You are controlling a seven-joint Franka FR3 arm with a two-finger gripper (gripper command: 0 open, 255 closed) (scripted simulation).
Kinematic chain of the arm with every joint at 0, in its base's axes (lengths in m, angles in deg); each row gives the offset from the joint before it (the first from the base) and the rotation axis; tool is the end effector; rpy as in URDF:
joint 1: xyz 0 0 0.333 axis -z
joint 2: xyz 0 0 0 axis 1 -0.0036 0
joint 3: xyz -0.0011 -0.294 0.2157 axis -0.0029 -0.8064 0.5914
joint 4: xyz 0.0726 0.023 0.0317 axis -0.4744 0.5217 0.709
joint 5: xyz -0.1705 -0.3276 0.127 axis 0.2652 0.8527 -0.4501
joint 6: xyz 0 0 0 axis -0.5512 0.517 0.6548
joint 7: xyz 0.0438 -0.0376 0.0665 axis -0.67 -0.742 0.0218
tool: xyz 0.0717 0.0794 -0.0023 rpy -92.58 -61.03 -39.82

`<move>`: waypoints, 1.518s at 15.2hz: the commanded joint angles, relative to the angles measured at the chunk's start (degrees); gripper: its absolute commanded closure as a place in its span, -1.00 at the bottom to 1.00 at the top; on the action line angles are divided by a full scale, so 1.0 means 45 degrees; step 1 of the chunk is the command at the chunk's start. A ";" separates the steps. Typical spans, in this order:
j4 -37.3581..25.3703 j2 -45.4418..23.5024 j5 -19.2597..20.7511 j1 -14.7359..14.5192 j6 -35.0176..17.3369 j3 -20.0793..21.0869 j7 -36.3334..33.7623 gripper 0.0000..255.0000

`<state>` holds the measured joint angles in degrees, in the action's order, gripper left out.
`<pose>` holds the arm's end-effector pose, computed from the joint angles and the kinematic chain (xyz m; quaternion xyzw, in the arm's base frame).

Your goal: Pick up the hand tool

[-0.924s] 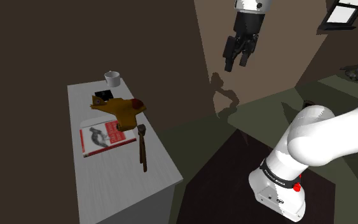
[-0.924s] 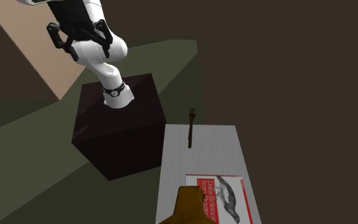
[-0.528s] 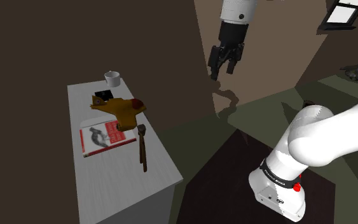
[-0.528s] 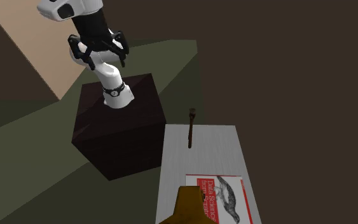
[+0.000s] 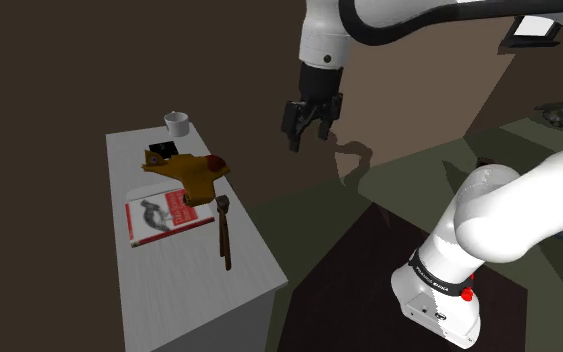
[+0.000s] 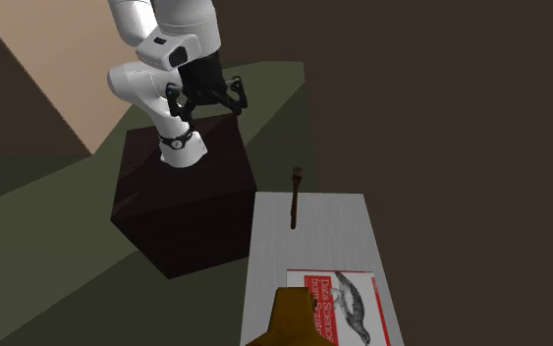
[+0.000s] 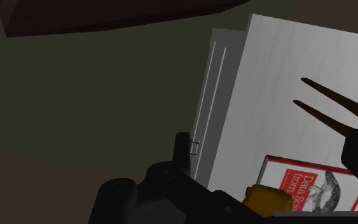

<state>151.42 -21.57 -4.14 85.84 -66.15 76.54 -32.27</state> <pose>0.3279 0.1484 0.5707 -0.9986 0.0494 0.0172 0.0073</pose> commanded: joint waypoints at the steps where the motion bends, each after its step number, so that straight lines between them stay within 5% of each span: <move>1: -0.0104 -0.0681 -0.0108 -0.0082 -0.0689 0.0461 -0.0427 -1.00; 8: -0.1090 -0.3400 0.0136 -0.0253 -0.2716 0.2020 -0.2101 -1.00; 15: -0.2860 -0.6688 0.1591 -0.0473 -0.4245 0.3300 -0.4233 -1.00; 23: -0.2344 -0.7506 0.2070 -0.0566 -0.5488 0.3372 -0.4624 -1.00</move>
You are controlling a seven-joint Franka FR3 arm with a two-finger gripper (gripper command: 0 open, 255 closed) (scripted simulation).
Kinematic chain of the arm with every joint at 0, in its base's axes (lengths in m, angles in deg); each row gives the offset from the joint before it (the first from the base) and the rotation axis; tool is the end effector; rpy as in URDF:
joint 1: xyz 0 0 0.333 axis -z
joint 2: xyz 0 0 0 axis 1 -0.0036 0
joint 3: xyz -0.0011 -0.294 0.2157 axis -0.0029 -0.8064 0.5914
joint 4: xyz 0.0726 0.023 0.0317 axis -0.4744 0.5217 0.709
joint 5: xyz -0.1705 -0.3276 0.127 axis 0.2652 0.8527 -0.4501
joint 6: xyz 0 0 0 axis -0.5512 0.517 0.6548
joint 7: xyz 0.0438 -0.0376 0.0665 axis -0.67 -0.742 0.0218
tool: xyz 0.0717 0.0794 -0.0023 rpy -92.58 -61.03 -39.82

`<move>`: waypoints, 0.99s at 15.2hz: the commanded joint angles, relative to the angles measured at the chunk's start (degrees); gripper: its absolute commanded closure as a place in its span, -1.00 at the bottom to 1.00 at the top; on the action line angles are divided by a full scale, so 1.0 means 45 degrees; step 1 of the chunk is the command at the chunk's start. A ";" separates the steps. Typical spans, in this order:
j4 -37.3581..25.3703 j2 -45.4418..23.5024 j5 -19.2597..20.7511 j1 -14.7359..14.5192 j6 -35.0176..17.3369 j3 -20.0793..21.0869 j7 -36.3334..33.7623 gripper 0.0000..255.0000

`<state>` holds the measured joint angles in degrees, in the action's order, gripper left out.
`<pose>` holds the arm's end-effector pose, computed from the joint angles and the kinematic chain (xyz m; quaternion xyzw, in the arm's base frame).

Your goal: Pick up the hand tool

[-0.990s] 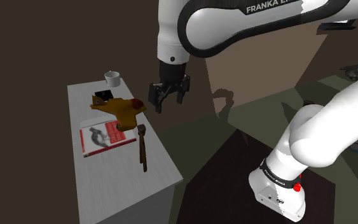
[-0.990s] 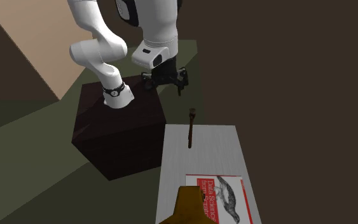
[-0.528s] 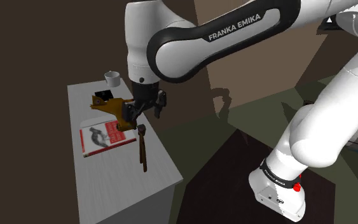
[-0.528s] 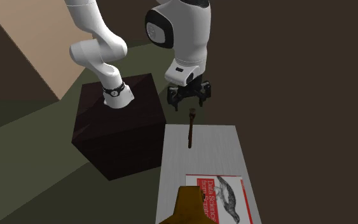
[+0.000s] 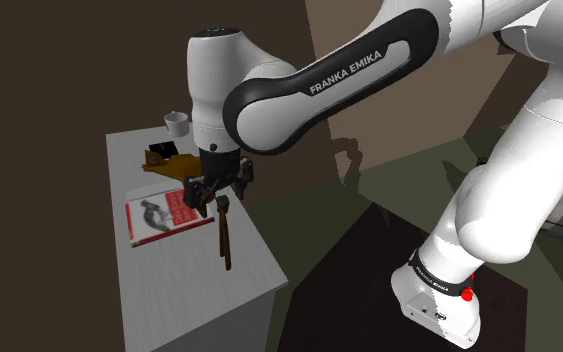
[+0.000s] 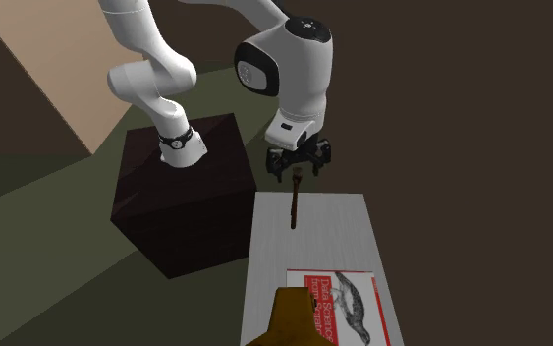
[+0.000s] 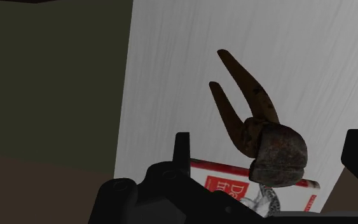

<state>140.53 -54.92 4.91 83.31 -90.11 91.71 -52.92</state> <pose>0.4344 0.3220 0.4440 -0.9991 0.0401 0.0000 0.0111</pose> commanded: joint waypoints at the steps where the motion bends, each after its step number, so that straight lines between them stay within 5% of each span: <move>1: 0.0124 -0.0148 0.0091 -0.0009 -0.0259 0.0003 -0.0058 -1.00; 2: 0.0125 -0.0148 0.0090 -0.0009 -0.0259 0.0003 -0.0058 -1.00; 3: 0.0124 -0.0138 0.0084 -0.0010 -0.0250 0.0004 -0.0056 1.00; 15: -0.0140 0.0122 -0.0073 0.0010 0.0240 -0.0003 0.0054 1.00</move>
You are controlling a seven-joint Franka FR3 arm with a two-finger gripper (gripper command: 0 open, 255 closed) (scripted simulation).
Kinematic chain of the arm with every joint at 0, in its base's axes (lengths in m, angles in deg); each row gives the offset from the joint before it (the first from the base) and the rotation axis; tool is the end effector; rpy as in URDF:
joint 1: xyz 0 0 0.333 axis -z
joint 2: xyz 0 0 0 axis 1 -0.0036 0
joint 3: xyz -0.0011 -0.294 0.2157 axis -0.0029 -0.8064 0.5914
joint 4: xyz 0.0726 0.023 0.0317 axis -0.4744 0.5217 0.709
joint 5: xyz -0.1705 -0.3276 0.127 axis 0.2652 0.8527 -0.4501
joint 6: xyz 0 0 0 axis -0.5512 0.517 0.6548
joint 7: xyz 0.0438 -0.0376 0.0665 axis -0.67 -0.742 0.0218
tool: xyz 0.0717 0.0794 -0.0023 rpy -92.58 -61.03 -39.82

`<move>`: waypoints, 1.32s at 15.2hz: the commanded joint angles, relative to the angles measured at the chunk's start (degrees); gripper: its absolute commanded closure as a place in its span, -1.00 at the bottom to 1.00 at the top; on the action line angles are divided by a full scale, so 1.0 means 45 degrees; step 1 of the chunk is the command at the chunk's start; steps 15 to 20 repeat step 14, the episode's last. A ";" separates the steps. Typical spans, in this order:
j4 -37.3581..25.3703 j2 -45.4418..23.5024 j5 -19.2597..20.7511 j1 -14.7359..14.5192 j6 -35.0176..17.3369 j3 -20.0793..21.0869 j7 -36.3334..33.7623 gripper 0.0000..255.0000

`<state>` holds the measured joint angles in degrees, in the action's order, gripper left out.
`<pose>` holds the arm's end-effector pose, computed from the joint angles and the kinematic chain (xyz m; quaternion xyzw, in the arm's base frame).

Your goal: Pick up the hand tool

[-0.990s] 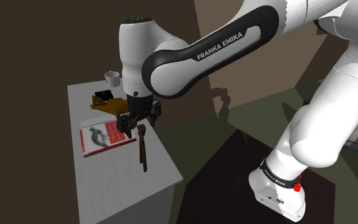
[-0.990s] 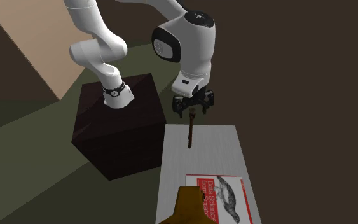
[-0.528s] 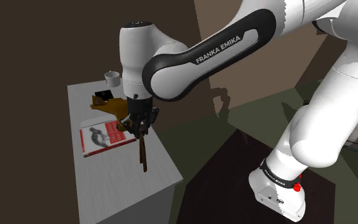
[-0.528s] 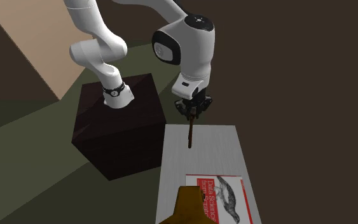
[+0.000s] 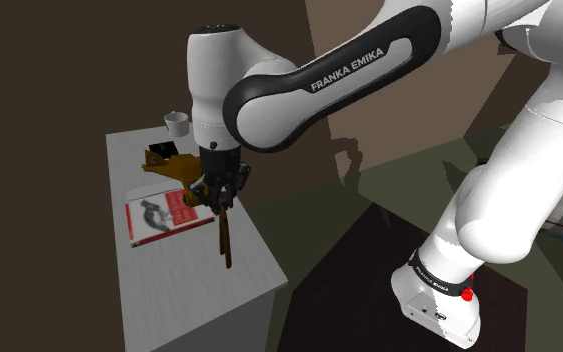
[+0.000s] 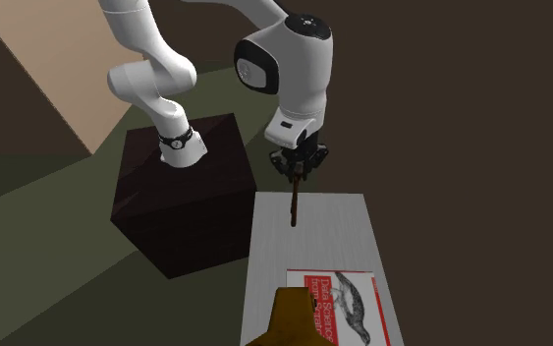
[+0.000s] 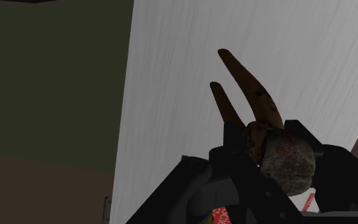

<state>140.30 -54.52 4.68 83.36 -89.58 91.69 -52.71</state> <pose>0.4339 0.3215 0.4483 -0.9991 0.0399 -0.0004 0.0113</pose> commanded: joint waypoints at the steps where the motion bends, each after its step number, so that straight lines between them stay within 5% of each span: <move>1: -0.0181 0.0118 -0.0069 0.0006 0.0289 -0.0003 0.0042 1.00; 12: -0.1390 0.0844 -0.0451 0.0056 0.2134 -0.0080 0.0304 1.00; 20: -0.1408 0.0852 -0.0455 0.0057 0.2159 -0.0081 0.0307 1.00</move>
